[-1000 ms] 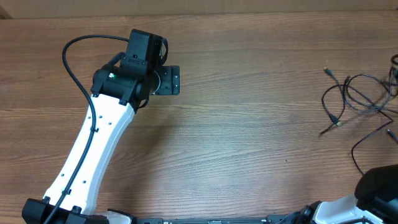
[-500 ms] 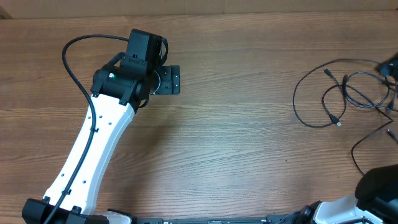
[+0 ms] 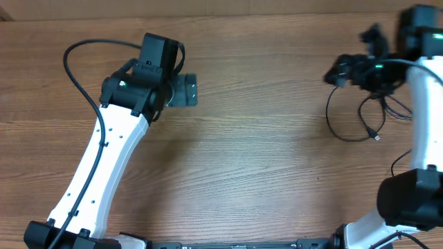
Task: Untangle cables
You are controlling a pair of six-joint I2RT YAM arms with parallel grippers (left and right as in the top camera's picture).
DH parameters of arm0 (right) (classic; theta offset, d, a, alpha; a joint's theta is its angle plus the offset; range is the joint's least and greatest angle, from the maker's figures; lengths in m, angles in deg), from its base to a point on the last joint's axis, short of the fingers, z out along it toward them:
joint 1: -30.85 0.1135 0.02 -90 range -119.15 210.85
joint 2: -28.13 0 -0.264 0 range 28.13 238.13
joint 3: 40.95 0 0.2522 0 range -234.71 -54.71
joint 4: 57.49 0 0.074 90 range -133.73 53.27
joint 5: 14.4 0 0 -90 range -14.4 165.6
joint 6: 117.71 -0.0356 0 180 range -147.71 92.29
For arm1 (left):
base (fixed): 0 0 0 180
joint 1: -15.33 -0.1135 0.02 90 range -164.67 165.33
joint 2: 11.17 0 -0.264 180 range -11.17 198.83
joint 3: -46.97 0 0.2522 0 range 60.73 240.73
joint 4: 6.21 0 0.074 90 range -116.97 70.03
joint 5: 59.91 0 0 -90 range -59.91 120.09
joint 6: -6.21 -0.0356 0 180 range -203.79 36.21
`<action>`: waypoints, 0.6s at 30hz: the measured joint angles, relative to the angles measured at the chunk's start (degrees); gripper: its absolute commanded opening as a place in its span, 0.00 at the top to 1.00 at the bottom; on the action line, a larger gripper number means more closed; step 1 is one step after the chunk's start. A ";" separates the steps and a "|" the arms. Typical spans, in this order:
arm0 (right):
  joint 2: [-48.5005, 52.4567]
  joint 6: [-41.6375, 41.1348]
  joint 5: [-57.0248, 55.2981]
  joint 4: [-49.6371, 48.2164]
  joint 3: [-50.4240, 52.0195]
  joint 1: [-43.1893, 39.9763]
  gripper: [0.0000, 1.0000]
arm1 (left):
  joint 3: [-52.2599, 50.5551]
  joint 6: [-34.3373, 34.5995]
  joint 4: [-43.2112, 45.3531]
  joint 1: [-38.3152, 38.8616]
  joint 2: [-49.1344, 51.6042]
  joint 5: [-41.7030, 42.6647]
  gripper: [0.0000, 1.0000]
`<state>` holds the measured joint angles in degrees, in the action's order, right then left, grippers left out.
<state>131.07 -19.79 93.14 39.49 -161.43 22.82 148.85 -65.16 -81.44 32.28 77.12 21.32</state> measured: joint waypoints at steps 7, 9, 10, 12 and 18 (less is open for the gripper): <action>0.00 -6.23 -7.04 2.14 0.02 5.60 0.00 | 0.00 5.05 -17.42 -7.15 0.00 -0.48 0.01; -0.02 -7.37 -7.65 2.49 0.02 5.55 0.00 | 0.00 5.53 -20.68 -9.20 0.00 -0.50 0.00; -0.20 -7.80 -7.93 2.43 0.20 5.55 0.00 | 0.00 5.68 -22.08 -10.08 -0.02 -0.50 0.00; -1.07 -8.37 -8.13 1.55 1.33 5.53 0.00 | -0.02 5.73 -23.54 -10.73 -0.39 -0.50 0.00; -13.33 -9.42 -8.59 -9.51 13.40 5.55 0.00 | -5.60 5.70 -18.40 -10.32 -8.85 -0.42 0.00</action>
<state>117.73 -29.21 84.55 29.99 -148.03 28.37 143.25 -59.45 -99.85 21.96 68.27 20.90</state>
